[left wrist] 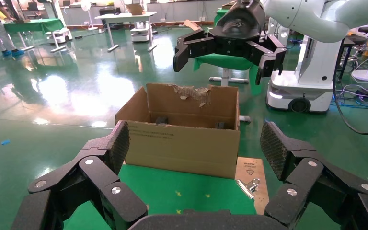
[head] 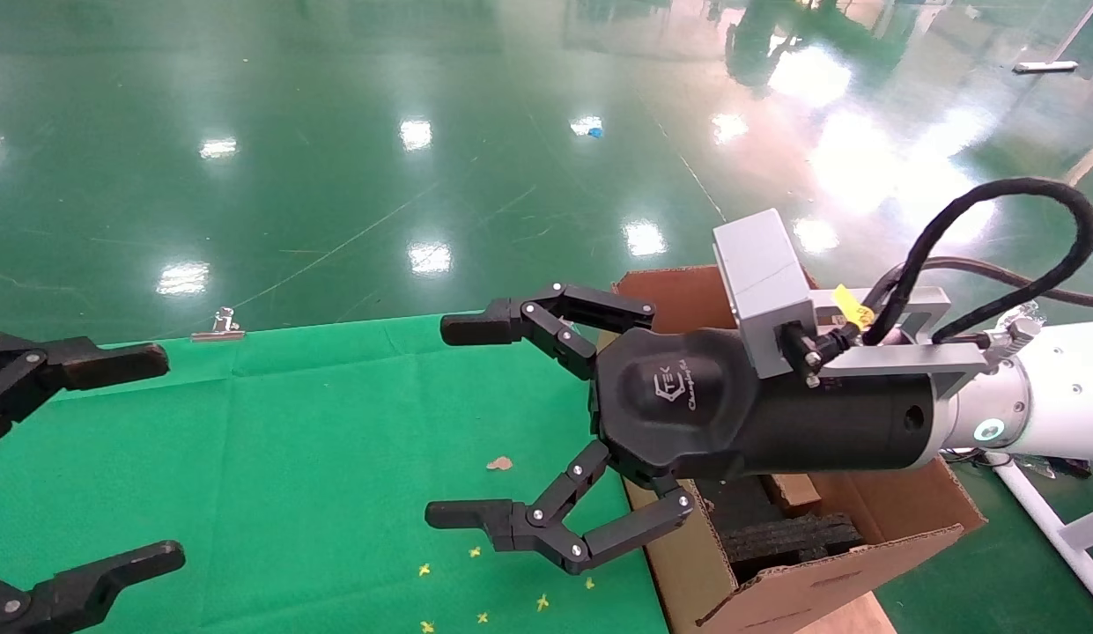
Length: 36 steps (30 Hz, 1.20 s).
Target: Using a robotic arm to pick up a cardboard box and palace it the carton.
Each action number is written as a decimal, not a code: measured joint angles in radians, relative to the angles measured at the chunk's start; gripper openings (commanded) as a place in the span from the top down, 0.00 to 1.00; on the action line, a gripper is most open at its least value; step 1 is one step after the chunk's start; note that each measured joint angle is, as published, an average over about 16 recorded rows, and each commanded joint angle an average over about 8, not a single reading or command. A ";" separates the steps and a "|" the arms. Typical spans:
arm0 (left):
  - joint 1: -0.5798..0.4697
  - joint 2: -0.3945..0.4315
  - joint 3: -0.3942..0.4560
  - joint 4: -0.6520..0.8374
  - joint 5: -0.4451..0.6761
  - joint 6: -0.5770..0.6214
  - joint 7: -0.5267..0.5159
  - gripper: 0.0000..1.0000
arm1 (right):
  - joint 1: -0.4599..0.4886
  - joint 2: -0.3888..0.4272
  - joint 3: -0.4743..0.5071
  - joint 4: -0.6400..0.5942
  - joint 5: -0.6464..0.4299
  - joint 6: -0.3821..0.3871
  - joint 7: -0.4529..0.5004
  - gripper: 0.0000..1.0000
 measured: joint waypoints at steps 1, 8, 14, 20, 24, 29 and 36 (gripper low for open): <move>0.000 0.000 0.000 0.000 0.000 0.000 0.000 0.00 | 0.001 0.000 -0.001 -0.001 0.000 0.000 0.000 0.00; 0.000 0.000 0.000 0.000 0.000 0.000 0.000 0.00 | 0.005 -0.001 -0.006 -0.004 -0.003 0.001 0.001 0.00; 0.000 0.000 0.000 0.000 0.000 0.000 0.000 0.00 | 0.007 -0.001 -0.008 -0.006 -0.004 0.002 0.002 0.00; 0.000 0.000 0.000 0.000 0.000 0.000 0.000 0.00 | 0.008 -0.002 -0.009 -0.008 -0.004 0.002 0.002 0.00; 0.000 0.000 0.000 0.000 0.000 0.000 0.000 0.00 | 0.009 -0.002 -0.010 -0.008 -0.004 0.002 0.002 0.00; 0.000 0.000 0.000 0.000 0.000 0.000 0.000 0.00 | 0.009 -0.002 -0.010 -0.008 -0.005 0.003 0.002 0.00; 0.000 0.000 0.000 0.000 0.000 0.000 0.000 0.00 | 0.009 -0.002 -0.011 -0.009 -0.005 0.003 0.002 0.00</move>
